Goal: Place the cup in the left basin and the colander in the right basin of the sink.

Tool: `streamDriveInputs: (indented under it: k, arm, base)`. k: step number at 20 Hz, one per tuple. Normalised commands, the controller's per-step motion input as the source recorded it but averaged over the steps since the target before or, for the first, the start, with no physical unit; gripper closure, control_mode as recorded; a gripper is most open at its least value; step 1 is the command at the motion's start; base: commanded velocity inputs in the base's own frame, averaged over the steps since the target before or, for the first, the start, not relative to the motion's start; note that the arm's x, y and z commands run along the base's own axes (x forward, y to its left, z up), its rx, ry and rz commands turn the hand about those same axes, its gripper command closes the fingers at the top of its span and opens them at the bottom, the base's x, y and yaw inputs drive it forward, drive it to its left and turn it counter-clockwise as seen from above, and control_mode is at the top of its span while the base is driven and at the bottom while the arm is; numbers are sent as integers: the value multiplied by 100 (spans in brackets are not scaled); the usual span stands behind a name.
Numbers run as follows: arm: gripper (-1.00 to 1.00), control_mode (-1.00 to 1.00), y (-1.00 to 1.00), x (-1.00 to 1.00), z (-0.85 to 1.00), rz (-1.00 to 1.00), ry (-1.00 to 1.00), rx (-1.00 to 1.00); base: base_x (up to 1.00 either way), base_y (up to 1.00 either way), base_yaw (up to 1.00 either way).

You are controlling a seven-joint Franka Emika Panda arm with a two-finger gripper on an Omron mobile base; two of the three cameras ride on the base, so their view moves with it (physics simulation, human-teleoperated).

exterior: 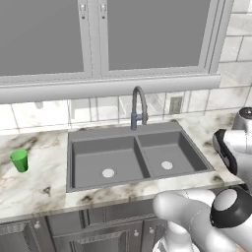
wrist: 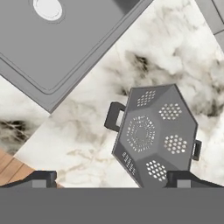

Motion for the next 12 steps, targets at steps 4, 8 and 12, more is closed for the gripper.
streamDriveInputs:
  k: [4, 8, 12]
  arm:
    - [-100, -100, -5, 0, -30, 0, 0, -2]
    - [-100, -100, -5, 0, -33, 0, 0, -2]
    - [-100, -100, -10, 0, -17, 0, 0, 0]
  base:
    - [0, 0, 0]
    - [0, 0, 0]
    - [0, 0, 0]
